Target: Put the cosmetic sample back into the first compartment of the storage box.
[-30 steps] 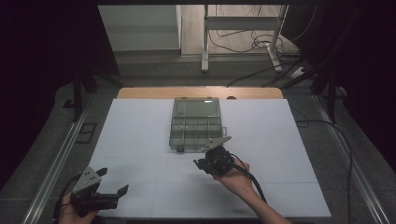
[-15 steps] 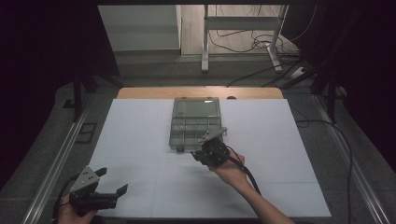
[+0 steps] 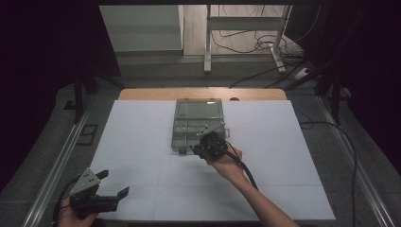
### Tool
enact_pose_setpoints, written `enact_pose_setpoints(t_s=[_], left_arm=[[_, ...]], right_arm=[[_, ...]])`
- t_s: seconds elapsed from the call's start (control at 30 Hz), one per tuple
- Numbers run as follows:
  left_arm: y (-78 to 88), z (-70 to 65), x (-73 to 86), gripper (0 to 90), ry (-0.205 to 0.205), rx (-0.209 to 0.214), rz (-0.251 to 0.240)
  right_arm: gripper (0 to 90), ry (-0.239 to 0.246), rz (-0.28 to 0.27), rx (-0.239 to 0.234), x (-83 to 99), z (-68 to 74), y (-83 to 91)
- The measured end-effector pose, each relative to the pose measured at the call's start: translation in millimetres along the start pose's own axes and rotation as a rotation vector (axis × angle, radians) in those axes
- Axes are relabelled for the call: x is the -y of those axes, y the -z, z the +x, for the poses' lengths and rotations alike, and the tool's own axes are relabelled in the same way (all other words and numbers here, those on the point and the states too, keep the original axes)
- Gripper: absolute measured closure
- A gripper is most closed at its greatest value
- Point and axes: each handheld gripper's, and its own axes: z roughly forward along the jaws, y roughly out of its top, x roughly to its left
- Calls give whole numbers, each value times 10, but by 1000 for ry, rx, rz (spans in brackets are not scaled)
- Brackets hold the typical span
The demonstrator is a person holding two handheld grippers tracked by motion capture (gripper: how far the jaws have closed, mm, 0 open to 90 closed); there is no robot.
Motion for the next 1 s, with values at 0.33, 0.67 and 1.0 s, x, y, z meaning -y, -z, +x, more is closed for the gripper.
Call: enact_pose_setpoints(t_s=[0.33, 0.67, 1.0], left_arm=[[0, -3, 0, 51, -6, 4, 1], [3, 0, 0, 50, -7, 3, -1], [5, -4, 1, 59, -15, 9, 0]], right_arm=[[806, -15, -11, 21, -102, -119, -112], [806, -32, -21, 38, -190, -216, -231], [806, -30, -33, 53, -298, -267, -318]])
